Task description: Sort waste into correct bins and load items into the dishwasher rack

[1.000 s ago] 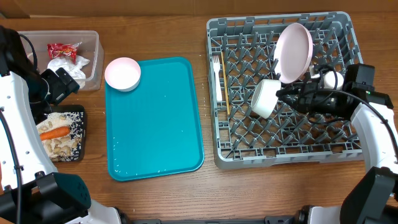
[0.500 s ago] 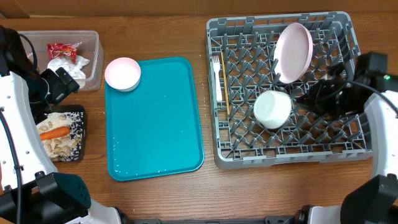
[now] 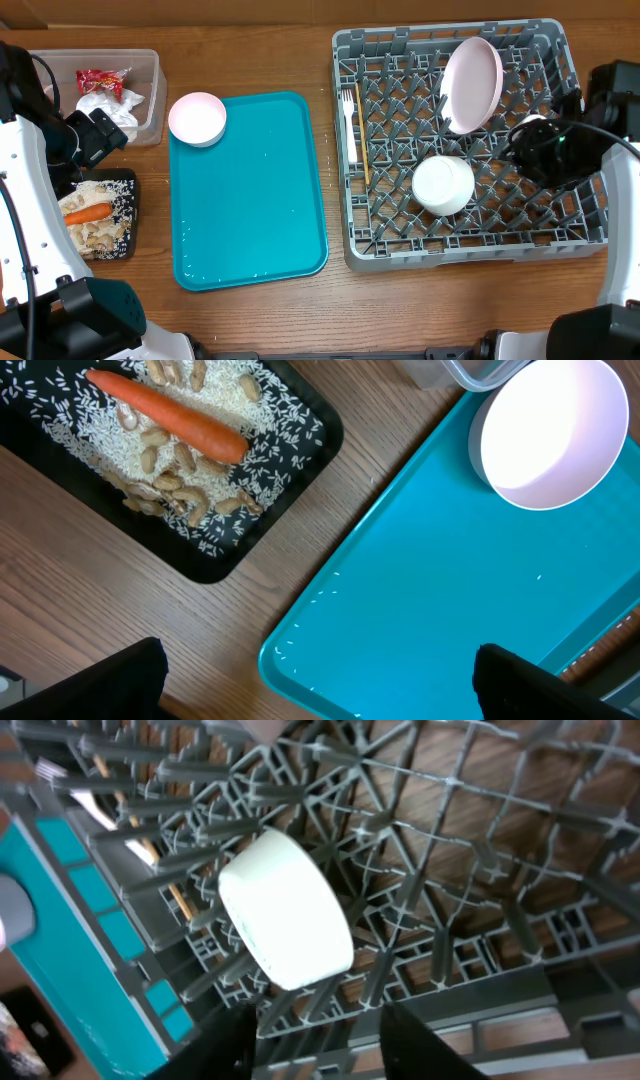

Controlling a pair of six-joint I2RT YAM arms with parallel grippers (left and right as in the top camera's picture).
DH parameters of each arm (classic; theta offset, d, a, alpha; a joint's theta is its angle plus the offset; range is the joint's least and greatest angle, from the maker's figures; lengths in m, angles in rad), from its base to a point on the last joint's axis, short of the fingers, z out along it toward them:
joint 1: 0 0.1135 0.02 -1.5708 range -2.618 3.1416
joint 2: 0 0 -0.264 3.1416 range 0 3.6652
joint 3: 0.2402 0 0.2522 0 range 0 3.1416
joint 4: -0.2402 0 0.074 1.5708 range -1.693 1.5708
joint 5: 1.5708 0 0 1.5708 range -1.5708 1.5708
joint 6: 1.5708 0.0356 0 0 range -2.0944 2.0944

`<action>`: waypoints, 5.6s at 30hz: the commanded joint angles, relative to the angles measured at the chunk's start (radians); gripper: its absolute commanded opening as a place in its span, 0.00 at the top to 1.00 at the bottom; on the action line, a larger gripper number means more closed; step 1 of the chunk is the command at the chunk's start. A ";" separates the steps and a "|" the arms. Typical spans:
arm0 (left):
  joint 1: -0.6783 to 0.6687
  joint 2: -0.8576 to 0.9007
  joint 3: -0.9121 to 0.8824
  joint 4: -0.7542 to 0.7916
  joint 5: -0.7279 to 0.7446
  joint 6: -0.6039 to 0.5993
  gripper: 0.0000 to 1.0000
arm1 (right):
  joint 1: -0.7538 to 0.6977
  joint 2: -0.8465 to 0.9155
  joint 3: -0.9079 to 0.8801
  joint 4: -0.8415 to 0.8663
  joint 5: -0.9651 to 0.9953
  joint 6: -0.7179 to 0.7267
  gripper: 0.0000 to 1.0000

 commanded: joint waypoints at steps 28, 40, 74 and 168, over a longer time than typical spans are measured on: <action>-0.001 -0.005 0.006 0.002 -0.006 0.011 0.00 | 0.336 0.194 -0.067 0.164 0.381 0.077 0.86; -0.001 -0.005 0.006 0.002 -0.006 0.011 0.00 | 0.336 0.188 -0.042 0.089 0.448 0.151 0.96; -0.001 -0.005 0.006 0.002 -0.006 0.011 0.00 | 0.431 -0.018 0.099 -0.008 0.249 0.382 0.00; -0.438 0.552 0.004 0.596 -0.160 0.124 0.96 | 0.436 -0.015 0.099 -0.061 0.440 0.469 0.00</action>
